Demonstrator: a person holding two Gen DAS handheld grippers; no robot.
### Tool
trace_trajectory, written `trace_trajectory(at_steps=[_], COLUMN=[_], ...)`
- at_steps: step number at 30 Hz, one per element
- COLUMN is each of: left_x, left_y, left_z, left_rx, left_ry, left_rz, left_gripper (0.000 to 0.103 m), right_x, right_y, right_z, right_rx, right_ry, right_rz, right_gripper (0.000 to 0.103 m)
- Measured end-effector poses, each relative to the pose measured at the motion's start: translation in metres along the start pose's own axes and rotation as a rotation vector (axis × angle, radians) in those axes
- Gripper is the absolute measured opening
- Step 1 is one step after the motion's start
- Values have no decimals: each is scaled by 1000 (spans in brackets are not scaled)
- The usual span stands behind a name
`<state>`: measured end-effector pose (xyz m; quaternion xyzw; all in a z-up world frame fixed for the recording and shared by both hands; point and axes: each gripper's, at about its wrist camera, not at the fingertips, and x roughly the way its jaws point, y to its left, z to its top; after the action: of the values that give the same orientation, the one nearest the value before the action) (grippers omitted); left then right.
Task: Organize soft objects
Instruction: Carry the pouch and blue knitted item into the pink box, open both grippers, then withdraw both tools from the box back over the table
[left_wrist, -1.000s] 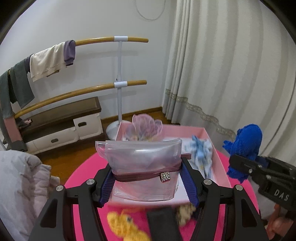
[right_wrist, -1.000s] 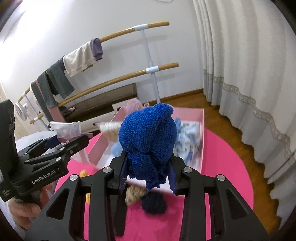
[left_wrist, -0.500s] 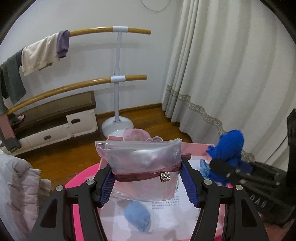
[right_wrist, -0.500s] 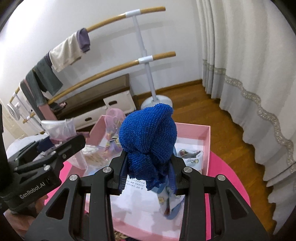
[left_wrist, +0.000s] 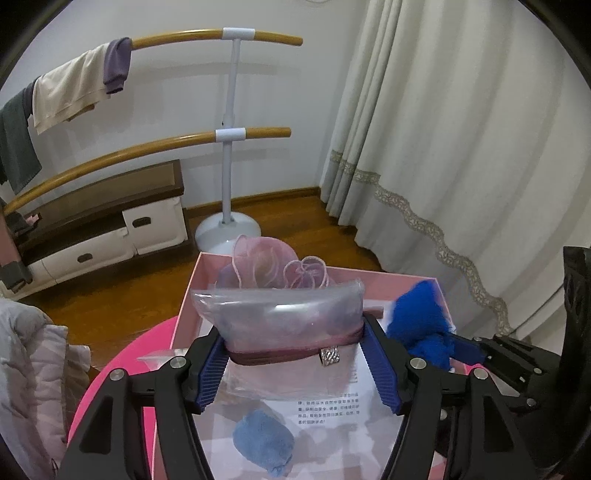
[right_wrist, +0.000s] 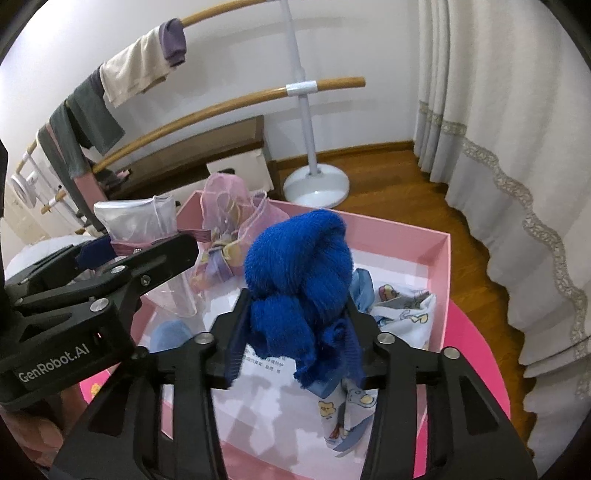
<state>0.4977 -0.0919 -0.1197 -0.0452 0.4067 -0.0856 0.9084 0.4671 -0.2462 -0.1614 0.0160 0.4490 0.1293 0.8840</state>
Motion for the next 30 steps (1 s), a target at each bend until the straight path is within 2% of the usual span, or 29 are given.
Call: trace_trajectory(at_steps=[3,7,9,10,11,19,30], left_x=[0,-10,-16,-22,-26,-64,-153], left_y=[0,-3,-4,-5,-7,-10,-8], left_z=[3,-5,-10,-17,-22,-57,-107], left_rx=[9,20,25,27,29,48,55], left_ry=[-21,-46,-60,-73,-83,-112,-207], left_rz=[12,24,34,47,56,103,111], left_gripper=[80,86,94,101,103,103,103], right_x=[-1,-6,-10,-12,-14,-33,-102], right_y=[1,1,1,2,2,4,10], right_z=[-3,-7,-9,-11,-12,-26,-57], right_rx=[-5,-2,-3,-1,1,43,129], right_ry=[0,-10,-18,-25,-31,-59,-196], right_rz=[-13,-35,-46,-56,-60,-56,-60], right_gripper=[55,75,86,97,102,103,103])
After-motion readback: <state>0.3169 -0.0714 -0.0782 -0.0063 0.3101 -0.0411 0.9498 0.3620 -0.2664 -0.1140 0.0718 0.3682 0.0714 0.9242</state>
